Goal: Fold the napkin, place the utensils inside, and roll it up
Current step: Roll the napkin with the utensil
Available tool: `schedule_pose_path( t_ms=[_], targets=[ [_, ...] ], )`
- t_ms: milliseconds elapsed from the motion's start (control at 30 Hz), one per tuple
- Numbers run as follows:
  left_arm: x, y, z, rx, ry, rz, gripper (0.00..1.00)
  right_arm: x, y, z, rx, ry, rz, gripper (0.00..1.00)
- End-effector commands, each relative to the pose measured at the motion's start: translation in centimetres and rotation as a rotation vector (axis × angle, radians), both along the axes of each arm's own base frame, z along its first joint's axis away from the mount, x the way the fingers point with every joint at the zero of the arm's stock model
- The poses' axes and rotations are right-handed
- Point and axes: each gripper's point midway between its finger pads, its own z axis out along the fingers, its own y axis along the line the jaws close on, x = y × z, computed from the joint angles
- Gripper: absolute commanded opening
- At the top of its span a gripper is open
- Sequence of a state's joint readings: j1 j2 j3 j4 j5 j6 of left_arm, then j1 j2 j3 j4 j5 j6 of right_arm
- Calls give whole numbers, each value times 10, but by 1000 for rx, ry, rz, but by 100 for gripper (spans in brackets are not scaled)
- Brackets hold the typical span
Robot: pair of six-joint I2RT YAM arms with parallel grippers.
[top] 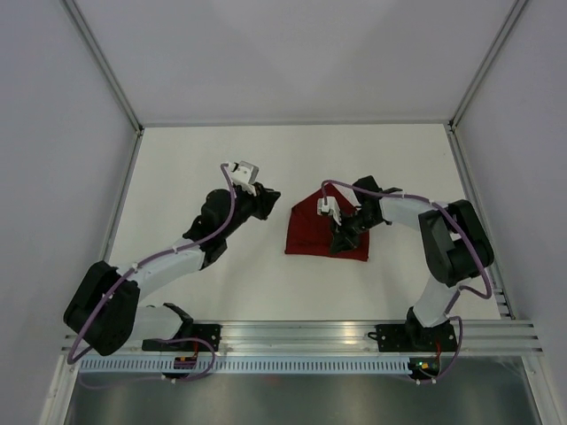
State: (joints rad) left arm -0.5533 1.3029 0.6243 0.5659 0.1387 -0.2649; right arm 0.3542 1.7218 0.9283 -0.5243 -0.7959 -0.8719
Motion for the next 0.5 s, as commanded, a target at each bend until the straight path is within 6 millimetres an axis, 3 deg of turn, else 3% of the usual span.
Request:
schedule_pose_path(
  t_ms=[0, 167, 200, 467],
  targets=[
    [-3, -3, 35, 104, -231, 97, 30, -21, -18, -19, -9, 207, 36, 1],
    [-31, -43, 16, 394, -397, -32, 34, -6, -25, -18, 20, 281, 8, 0],
    [-41, -57, 4, 445, -411, -75, 35, -6, -26, -20, 21, 294, 3, 0],
    [-79, -105, -68, 779, -529, -333, 38, -1, -31, -23, 35, 331, -11, 0]
  ],
)
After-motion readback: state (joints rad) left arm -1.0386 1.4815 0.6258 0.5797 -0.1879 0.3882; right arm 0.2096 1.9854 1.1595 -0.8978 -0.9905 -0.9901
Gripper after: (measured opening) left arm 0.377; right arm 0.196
